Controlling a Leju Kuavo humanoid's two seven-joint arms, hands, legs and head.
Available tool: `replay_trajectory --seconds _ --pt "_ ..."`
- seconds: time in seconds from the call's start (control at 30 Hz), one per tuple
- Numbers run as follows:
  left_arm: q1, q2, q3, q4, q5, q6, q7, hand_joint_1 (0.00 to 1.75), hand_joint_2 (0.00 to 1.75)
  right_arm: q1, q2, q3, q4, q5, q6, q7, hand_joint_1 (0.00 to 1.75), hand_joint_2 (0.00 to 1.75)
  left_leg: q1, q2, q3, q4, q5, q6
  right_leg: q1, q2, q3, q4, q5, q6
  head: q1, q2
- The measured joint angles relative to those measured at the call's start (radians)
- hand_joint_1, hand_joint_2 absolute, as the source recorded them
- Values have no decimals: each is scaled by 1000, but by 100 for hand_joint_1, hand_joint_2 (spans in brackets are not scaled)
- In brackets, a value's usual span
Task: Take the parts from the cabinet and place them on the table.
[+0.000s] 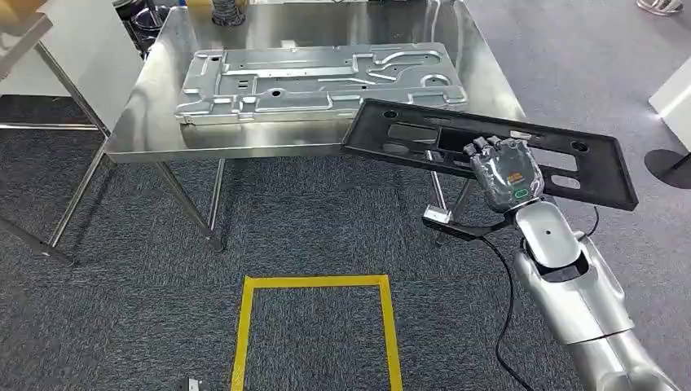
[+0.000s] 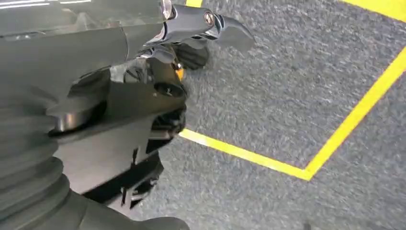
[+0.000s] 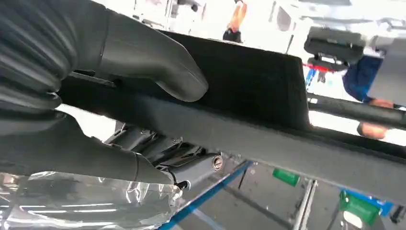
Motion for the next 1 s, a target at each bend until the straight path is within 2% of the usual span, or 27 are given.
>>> replay_trajectory --seconds 0.03,0.1,0.13,0.2,0.23,0.27,0.3,0.33,0.4,0.43,0.47,0.53,0.57,0.6,0.63,0.67,0.73,0.77,0.8,0.83,0.9,0.93,0.97,1.0 --pt "1 0 0 0 3 1 0 0 175 0 0 3 0 0 -15 0 175 175 -3 -1 0 0 -3 7 -2 -1 2 -3 -1 7 -2 0" --pt "1 0 0 0 6 2 0 0 175 1 0 6 1 0 -42 -2 175 175 7 -1 12 -17 3 19 -6 -3 5 2 -10 18 -1 0" --pt "1 0 1 0 7 2 0 0 175 -2 0 6 3 0 -54 -2 175 175 6 -1 17 -21 2 22 -5 -3 -10 36 -29 22 3 0" --pt "0 0 1 0 7 2 0 0 175 -10 0 7 8 0 -61 -2 175 175 5 0 20 -21 -2 29 -6 -3 -97 200 -104 30 3 0" --pt "1 0 1 0 7 2 0 0 175 -8 0 8 10 0 -62 -2 175 175 5 0 21 -21 -4 30 -6 -3 -139 273 -125 33 3 0" --pt "2 0 1 0 7 2 0 0 175 -6 0 10 14 0 -62 -2 175 175 5 0 22 -19 -7 31 -6 -3 -168 314 -128 35 3 0" --pt "3 0 2 0 8 2 0 0 175 -5 0 13 18 0 -62 -2 175 175 5 -1 24 -18 -10 30 -6 -3 -172 304 -104 35 3 0" --pt "3 0 2 0 7 2 0 0 175 -5 0 15 20 0 -62 -2 175 175 5 -2 28 -16 -14 29 -7 -3 -151 245 -59 33 4 0" --pt "3 0 1 0 8 2 0 0 175 -9 0 15 20 0 -62 -2 175 175 5 -4 38 -11 -24 23 -8 -3 -69 56 46 25 4 0" --pt "3 0 2 0 8 2 0 0 175 -11 0 16 21 0 -62 -2 175 175 1 -5 38 -10 -28 18 -4 -3 -47 15 42 19 3 0" --pt "3 0 2 0 8 2 0 0 175 -13 0 16 22 0 -62 -2 175 175 -2 -6 36 -7 -30 13 1 -2 -47 0 41 11 3 0" --pt "4 0 2 0 8 2 0 0 175 -12 0 18 24 0 -63 -2 175 175 -1 -5 39 -14 -32 5 3 -1 -48 3 37 2 2 0" --pt "3 0 2 0 8 2 0 0 175 -13 0 19 26 0 -63 -2 175 175 -2 -5 41 -17 -33 0 2 -1 -47 1 38 -3 2 0" --pt "2 2 2 0 8 2 0 0 175 -13 0 19 26 0 -64 1 175 175 -3 -4 41 -11 -42 -7 -10 -3 -37 -8 41 -10 2 0" --pt "3 2 2 0 8 2 -1 0 175 -15 0 19 27 0 -65 4 175 175 -3 -2 34 15 -58 -14 -9 -3 -31 -12 38 -14 0 0" --pt "3 2 2 0 8 2 0 0 175 -18 0 21 27 0 -66 11 175 175 0 0 6 76 -89 -18 -9 -4 -28 -12 36 -20 -6 0" --pt "5 2 2 0 8 2 0 0 175 -18 0 23 29 0 -68 21 175 175 5 0 -82 246 -157 -25 -6 -5 -23 -12 30 -25 -5 0" --pt "6 3 2 0 8 2 0 0 175 -17 0 24 31 0 -68 25 175 175 6 0 -115 303 -166 -26 -5 -5 -19 -11 27 -26 -6 0" --pt "8 3 2 0 8 2 0 0 175 -15 0 27 33 0 -68 31 175 175 7 1 -124 307 -149 -27 -5 -4 -14 -11 23 -25 -5 0" --pt "8 3 2 0 8 2 0 0 175 -12 0 29 34 0 -69 35 175 175 8 1 -110 262 -110 -26 -5 -3 -7 -11 18 -23 -6 0" --pt "7 4 2 0 8 2 0 0 175 -11 0 30 35 0 -69 41 175 175 8 1 -36 92 -8 -20 -5 -1 10 -10 7 -18 -6 0" --pt "7 5 2 0 8 2 0 0 175 -11 0 31 35 0 -69 44 175 175 8 1 -8 15 19 -14 -5 -1 15 -10 0 -14 -6 0" --pt "7 5 2 0 8 2 0 0 175 -12 0 31 35 0 -71 50 175 175 3 1 7 1 7 -13 3 1 13 -5 -4 -7 -5 0" --pt "6 5 2 0 8 2 0 0 175 -10 0 32 35 0 -73 53 175 175 4 0 7 -2 -1 -7 0 1 10 -7 -3 -3 -5 0"
